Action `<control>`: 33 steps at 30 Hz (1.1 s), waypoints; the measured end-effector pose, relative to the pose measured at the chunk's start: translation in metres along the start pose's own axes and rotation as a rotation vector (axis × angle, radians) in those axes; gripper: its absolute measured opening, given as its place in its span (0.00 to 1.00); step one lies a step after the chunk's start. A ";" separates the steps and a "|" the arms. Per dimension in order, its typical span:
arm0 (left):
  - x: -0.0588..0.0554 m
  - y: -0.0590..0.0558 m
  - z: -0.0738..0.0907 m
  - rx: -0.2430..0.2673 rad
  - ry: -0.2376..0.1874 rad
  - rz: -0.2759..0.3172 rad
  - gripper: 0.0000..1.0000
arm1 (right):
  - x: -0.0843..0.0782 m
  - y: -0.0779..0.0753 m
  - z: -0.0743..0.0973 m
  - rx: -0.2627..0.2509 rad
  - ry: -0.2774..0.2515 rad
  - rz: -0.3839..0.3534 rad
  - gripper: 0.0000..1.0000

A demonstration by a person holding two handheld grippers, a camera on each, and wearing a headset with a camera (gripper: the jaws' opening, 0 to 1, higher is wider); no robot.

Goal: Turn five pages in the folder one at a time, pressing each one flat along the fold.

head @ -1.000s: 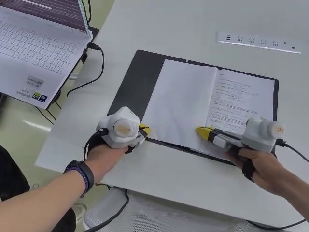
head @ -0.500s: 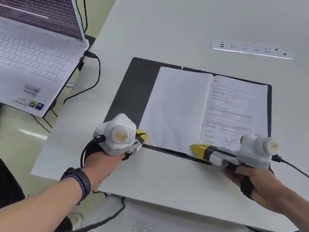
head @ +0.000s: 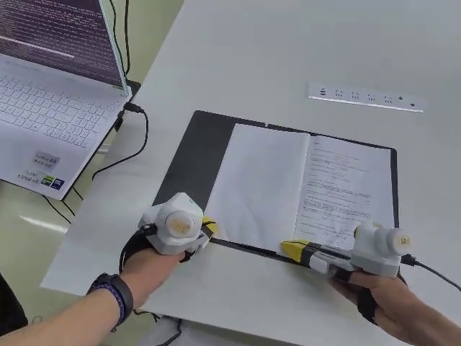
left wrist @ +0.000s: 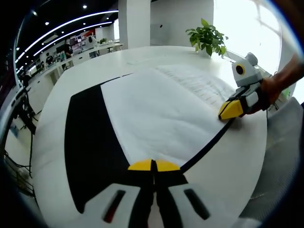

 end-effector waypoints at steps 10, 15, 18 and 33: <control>0.006 -0.013 0.001 -0.070 0.012 0.070 0.24 | 0.006 0.005 0.008 -0.017 -0.012 -0.025 0.09; 0.012 -0.018 0.003 -0.082 0.002 0.060 0.31 | 0.014 0.004 0.017 -0.041 -0.049 -0.027 0.13; 0.016 -0.020 0.005 -0.093 0.005 0.044 0.34 | 0.018 0.004 0.023 -0.056 -0.068 -0.026 0.15; 0.035 -0.024 0.027 -0.096 -0.032 -0.011 0.40 | 0.038 -0.004 0.063 -0.156 -0.145 0.041 0.26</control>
Point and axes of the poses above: the centre of the closed fingertips' face, and the gripper's own axes: z roughly backward along the fingers, y roughly to its left, x roughly out of its top, the point moved 10 cm from there along z, roughly backward along the fingers, and after that the axes turned 14 degrees about -x, right-handed, at the moved point
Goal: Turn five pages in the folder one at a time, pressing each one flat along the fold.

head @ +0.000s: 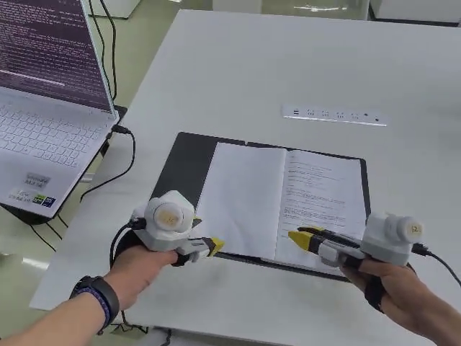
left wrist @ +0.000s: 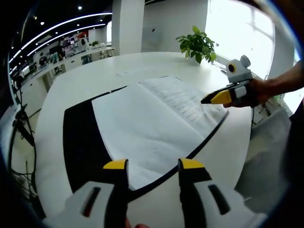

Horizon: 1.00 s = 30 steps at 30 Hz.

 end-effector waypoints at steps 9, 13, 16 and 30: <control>0.013 -0.006 0.015 -0.003 -0.028 -0.033 0.44 | 0.015 -0.011 0.031 -0.061 -0.054 0.064 0.34; 0.021 -0.008 0.021 -0.005 -0.045 -0.047 0.47 | 0.021 -0.013 0.042 -0.086 -0.068 0.097 0.39; 0.026 -0.010 0.025 -0.010 -0.046 -0.065 0.49 | 0.025 -0.013 0.051 -0.096 -0.079 0.135 0.44; 0.045 -0.017 0.052 -0.015 -0.088 -0.112 0.60 | 0.037 -0.015 0.088 -0.182 -0.120 0.212 0.57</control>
Point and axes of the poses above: the centre of the closed fingertips' face, and the gripper's own axes: z roughly backward along the fingers, y roughly to its left, x roughly out of its top, the point moved 10 cm from there along z, roughly backward along the fingers, and after that the axes turned 14 degrees about -x, right-handed, at the moved point
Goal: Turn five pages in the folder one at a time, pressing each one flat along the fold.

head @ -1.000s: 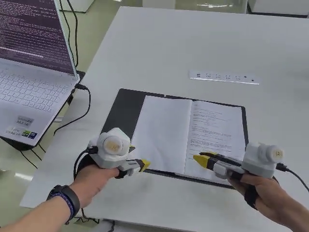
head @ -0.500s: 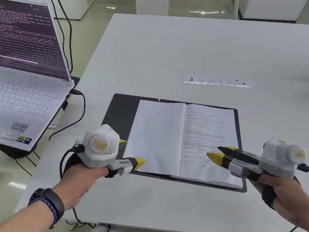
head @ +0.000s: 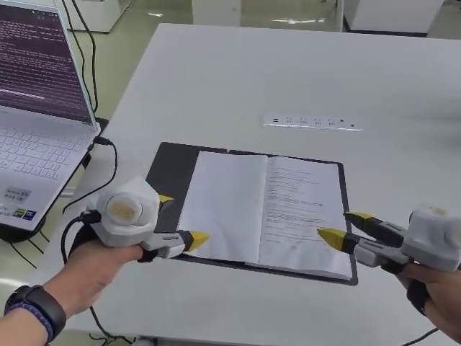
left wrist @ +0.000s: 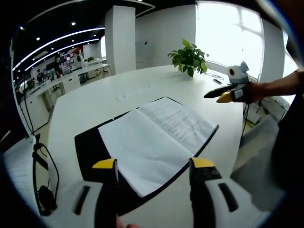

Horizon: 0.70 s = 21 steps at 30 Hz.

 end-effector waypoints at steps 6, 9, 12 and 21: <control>0.008 -0.002 0.012 0.004 -0.022 -0.010 0.64 | 0.006 -0.004 0.017 -0.041 -0.008 0.050 0.64; 0.010 -0.004 0.018 0.017 -0.025 -0.011 0.65 | 0.008 -0.005 0.026 -0.061 -0.026 0.044 0.65; 0.011 -0.006 0.022 0.021 -0.035 -0.007 0.67 | 0.007 -0.006 0.033 -0.082 -0.036 0.036 0.67; 0.002 -0.015 0.043 0.069 -0.073 0.049 0.72 | -0.007 0.000 0.060 -0.137 -0.038 -0.001 0.71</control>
Point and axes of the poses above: the centre of the closed fingertips' face, and the gripper's own axes: z roughly backward along the fingers, y roughly to its left, x roughly out of its top, the point moved 10 cm from there along z, roughly backward along the fingers, and after that the axes turned 14 degrees about -x, right-handed, at the moved point
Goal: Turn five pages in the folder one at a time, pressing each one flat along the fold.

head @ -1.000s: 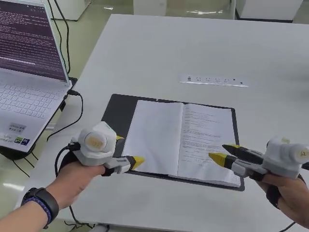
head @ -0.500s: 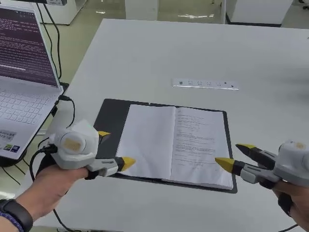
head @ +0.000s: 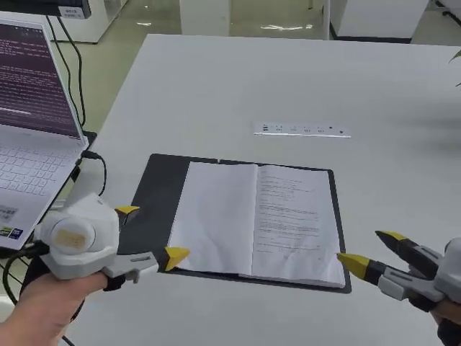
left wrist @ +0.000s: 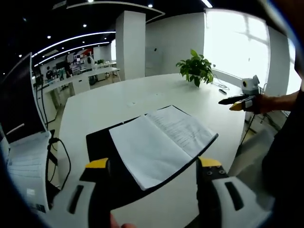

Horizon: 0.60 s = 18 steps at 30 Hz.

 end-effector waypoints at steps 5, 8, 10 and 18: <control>-0.007 -0.003 0.009 0.007 -0.003 0.018 0.75 | -0.007 0.005 0.009 -0.011 0.021 0.021 0.73; -0.009 -0.005 0.009 0.006 0.002 0.017 0.76 | -0.006 0.006 0.011 -0.013 0.012 0.012 0.74; -0.009 -0.005 0.008 0.004 0.003 0.021 0.77 | -0.006 0.006 0.011 -0.016 0.008 0.012 0.74; -0.001 -0.008 -0.003 -0.005 -0.003 0.017 0.75 | -0.003 0.007 0.014 -0.014 0.001 0.022 0.74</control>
Point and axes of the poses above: the centre of the closed fingertips' face, and the gripper's own axes: z roughly backward along the fingers, y roughly to its left, x roughly out of its top, the point moved 10 cm from there along z, roughly backward along the fingers, and after that the axes turned 14 degrees about -x, right-handed, at the moved point
